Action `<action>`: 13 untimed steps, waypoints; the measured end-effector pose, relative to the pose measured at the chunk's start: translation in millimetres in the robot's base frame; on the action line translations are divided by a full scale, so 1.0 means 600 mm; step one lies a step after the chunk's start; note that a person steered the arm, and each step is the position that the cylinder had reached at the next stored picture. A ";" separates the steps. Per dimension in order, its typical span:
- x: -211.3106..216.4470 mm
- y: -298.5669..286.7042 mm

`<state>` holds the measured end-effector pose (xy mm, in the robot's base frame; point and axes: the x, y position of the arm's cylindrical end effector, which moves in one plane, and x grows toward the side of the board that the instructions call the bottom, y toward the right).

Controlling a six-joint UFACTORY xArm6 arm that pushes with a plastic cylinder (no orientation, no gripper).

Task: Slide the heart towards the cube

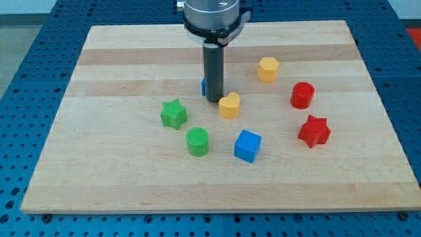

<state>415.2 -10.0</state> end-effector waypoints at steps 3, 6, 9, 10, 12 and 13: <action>-0.004 -0.176; -0.013 -0.178; -0.014 -0.178; -0.014 -0.160; -0.007 -0.084; 0.013 -0.074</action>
<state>423.3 -54.6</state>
